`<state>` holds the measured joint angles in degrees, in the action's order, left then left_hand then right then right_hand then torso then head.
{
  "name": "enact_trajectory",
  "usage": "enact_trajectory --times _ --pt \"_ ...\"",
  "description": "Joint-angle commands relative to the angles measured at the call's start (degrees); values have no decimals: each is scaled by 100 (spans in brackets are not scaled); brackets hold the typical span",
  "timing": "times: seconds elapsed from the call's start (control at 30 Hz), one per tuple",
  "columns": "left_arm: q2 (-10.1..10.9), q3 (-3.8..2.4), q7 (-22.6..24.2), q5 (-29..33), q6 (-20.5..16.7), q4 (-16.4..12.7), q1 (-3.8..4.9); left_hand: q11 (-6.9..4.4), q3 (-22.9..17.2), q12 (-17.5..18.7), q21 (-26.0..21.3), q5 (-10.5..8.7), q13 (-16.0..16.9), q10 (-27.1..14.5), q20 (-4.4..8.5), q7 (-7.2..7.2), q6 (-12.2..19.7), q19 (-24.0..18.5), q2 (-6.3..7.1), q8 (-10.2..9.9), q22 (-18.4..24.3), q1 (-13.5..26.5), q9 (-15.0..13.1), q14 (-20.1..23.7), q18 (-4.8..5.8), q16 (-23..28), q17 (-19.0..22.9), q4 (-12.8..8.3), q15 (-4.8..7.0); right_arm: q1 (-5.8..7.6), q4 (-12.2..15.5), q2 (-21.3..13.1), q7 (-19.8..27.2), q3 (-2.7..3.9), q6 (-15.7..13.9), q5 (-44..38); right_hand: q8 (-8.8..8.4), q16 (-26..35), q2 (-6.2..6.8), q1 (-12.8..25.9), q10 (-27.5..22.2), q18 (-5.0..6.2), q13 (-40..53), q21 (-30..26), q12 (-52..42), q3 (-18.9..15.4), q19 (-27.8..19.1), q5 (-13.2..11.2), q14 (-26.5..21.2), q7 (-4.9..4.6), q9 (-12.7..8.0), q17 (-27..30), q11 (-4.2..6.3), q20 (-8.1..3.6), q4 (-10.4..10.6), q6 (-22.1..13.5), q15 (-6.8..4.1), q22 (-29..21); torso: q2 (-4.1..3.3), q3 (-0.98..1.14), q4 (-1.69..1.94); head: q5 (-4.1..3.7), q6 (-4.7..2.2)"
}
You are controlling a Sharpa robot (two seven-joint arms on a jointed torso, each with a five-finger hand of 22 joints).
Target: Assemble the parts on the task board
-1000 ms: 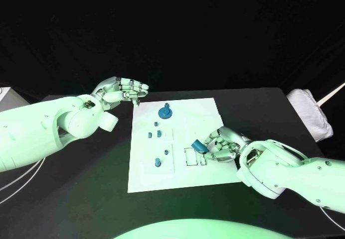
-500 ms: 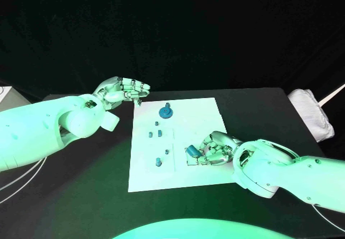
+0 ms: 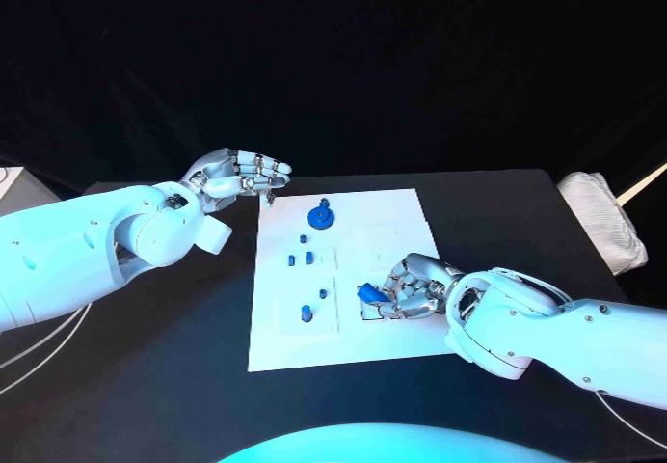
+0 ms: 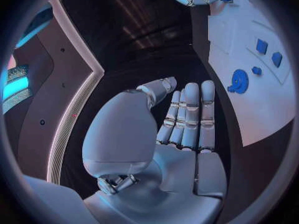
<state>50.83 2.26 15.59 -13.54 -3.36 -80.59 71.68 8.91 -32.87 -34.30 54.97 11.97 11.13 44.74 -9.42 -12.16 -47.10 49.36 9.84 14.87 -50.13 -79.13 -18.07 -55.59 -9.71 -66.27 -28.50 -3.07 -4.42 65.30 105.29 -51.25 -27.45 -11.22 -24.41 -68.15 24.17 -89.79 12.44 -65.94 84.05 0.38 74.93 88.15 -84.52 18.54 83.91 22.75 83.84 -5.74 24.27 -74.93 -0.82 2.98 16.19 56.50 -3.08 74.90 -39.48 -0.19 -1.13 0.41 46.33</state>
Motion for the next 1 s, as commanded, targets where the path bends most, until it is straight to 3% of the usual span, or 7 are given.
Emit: enact_trajectory --times 0.03,0.13,0.17,0.2,0.5,0.73,1.0 --pt "-1 -3 13 19 81 -19 3 -13 -12 -26 -26 30 7 -42 -32 -5 43 -1 -23 30 8 56 6 34 -89 -32 6 37 3 -17 -36 33 -50 -8 68 -178 44 -5 -80 77 137 8 940 -29 0 3 546 -47 607 113 9 -1470 49 -38 35 125 -36 1423 -3 6 0 8 7" --pt "0 -3 6 19 84 -20 3 -13 -12 -26 -26 30 7 -42 -32 -5 43 -1 -23 30 8 56 6 34 -89 -32 6 37 3 -23 -38 51 -46 -8 123 -167 73 -10 -27 549 141 7 947 -26 6 -200 547 60 610 115 12 -1481 45 -35 49 118 -31 1426 3 7 -3 13 14" --pt "0 -3 4 19 86 -20 3 -13 -12 -26 -26 30 7 -42 -32 -5 43 -1 -23 30 8 56 6 34 -89 -32 6 37 3 -26 -37 56 -44 -8 133 -163 102 -9 -38 811 147 6 956 -19 6 -314 550 408 610 123 23 -1479 56 -44 39 111 -40 1429 3 6 -3 11 14" --pt "0 -3 2 19 87 -21 3 -13 -12 -26 -26 30 7 -42 -32 -5 43 -1 -23 30 8 56 6 34 -89 -32 6 37 3 -28 -36 61 -43 -8 140 -161 110 -9 -44 838 149 5 960 -14 5 -334 551 447 609 127 26 -1479 57 -45 44 108 -43 1431 3 8 -3 10 14" --pt "2 -3 -2 18 89 -20 3 -13 -12 -26 -26 30 7 -42 -32 -5 43 -1 -23 30 8 56 6 34 -89 -32 6 37 3 -37 -32 58 -42 -8 193 -233 143 -8 -154 917 176 4 993 -13 -21 -357 552 452 609 138 36 -1476 66 -53 53 111 -51 1432 6 4 -7 1 12" --pt "2 -3 -3 18 90 -20 3 -13 -12 -26 -26 30 7 -42 -32 -5 43 -1 -23 30 8 56 6 34 -89 -32 6 37 3 -44 -2 41 -7 -8 238 -256 254 -21 -222 1564 222 -5 1054 30 -53 -822 566 257 616 165 65 -1507 91 -71 65 121 -71 1451 2 5 -8 4 11" --pt "6 -3 -5 16 88 -14 3 -12 -13 -35 -33 33 7 -49 -33 -6 50 -2 -23 35 13 60 7 40 -88 -34 7 42 1 -49 38 -7 27 -8 238 -308 282 -21 -300 1632 224 -4 1059 25 -46 -987 565 129 616 167 68 -1507 92 -74 64 106 -73 1450 5 7 -3 10 29"
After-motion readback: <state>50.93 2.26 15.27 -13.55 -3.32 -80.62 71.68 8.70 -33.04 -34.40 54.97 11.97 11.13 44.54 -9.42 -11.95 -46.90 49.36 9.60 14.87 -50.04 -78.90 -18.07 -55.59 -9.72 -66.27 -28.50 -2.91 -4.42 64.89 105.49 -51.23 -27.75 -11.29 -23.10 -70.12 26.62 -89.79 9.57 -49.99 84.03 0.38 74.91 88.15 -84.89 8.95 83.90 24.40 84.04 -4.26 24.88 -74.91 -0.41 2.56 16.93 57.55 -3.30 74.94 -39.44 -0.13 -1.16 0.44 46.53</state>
